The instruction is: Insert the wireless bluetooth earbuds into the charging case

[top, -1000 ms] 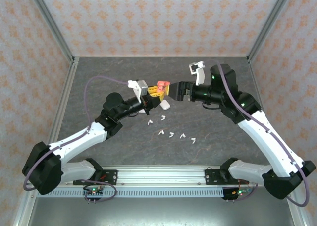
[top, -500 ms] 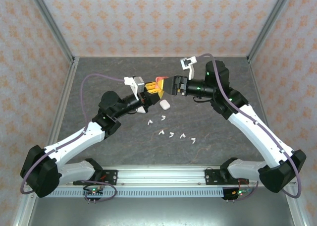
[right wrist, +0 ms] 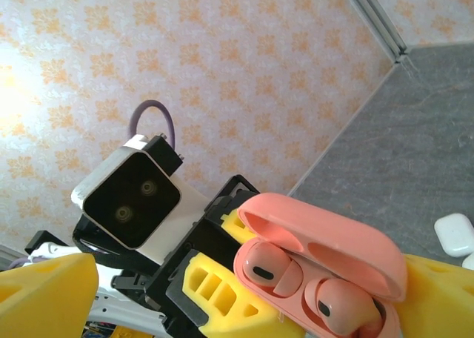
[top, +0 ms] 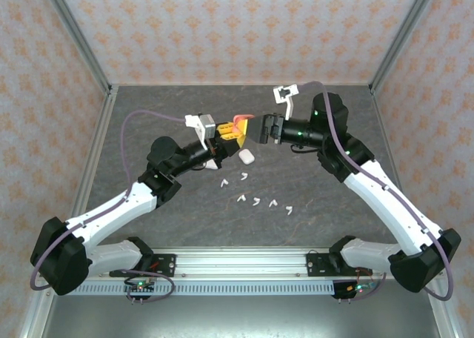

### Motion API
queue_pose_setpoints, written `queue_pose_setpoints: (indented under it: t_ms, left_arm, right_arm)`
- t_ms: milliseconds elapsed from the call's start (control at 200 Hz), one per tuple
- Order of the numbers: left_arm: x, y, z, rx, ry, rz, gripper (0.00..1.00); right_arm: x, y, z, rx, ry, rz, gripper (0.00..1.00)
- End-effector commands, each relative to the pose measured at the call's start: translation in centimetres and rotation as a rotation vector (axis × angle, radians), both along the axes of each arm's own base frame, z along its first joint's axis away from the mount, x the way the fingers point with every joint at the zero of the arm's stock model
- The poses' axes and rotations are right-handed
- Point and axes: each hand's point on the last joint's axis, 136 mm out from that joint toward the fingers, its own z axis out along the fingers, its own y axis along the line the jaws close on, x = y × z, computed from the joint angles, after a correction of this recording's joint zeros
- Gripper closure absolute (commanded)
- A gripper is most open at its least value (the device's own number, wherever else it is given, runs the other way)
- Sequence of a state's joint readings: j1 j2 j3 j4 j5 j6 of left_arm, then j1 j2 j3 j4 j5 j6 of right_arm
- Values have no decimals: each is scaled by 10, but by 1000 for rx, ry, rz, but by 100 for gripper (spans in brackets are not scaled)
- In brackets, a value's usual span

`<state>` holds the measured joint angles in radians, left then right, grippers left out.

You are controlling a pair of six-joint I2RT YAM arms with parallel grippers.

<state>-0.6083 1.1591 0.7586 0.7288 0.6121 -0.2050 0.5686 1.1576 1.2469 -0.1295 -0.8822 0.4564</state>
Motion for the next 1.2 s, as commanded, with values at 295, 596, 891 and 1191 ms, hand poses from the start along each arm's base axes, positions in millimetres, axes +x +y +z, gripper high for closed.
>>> queue_pose_setpoints:
  t_ms: [295,596,891,1191]
  left_arm:
    - [1,0,5,2,-8,11,100]
    - [3,-2,2,11,-2,10,100]
    - [10,2,-3,30,23,53,100]
    - [31,3,-35,113,132,134,100]
  right_arm:
    - [-16,-15,28,62,-145,-27,1]
    - [-19,-19,23,48,-155,-44,1]
    - [19,-55,-1,-112,-102,-339,1]
    - [74,-172,-86,-310,181,-1008,1]
